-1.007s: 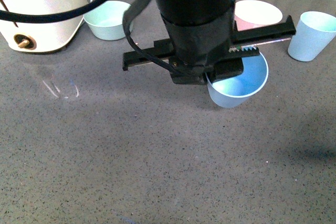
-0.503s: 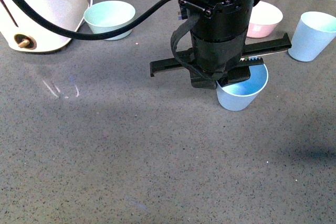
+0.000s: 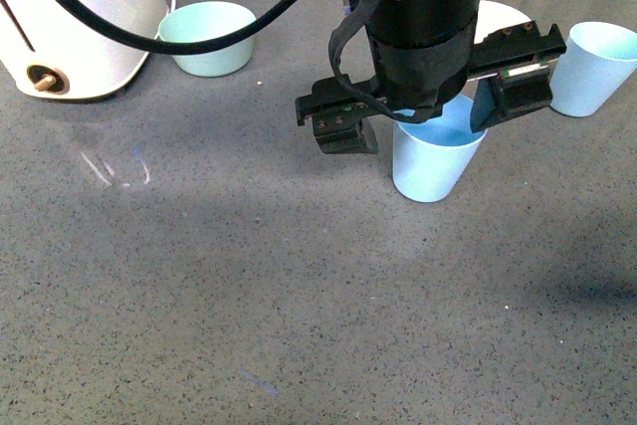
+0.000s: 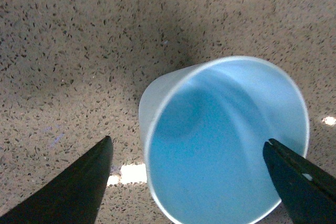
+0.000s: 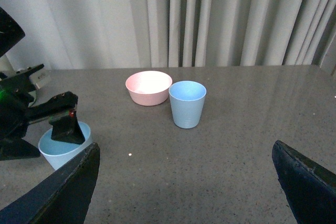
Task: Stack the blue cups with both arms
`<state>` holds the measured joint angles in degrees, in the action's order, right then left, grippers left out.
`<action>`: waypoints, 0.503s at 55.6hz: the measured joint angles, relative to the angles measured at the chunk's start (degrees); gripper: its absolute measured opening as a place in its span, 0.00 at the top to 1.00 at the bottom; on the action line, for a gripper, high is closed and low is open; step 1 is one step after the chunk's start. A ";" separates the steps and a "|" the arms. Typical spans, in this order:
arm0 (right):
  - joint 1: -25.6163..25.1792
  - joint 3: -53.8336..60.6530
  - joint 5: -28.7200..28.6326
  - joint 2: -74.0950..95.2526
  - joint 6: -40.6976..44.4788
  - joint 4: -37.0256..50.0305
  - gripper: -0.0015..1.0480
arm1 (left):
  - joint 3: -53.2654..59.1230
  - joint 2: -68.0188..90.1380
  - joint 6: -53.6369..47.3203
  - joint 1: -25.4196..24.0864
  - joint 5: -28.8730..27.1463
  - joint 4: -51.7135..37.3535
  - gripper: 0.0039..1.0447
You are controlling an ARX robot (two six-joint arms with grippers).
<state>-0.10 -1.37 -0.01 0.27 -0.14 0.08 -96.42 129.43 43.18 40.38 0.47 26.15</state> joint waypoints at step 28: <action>0.00 0.00 0.00 0.00 0.00 0.00 0.09 | 7.80 -9.92 -0.20 -1.33 -0.74 -7.69 0.08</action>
<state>-0.10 -1.37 -0.01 0.27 -0.14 0.08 -88.62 119.50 42.98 39.05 -0.27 18.46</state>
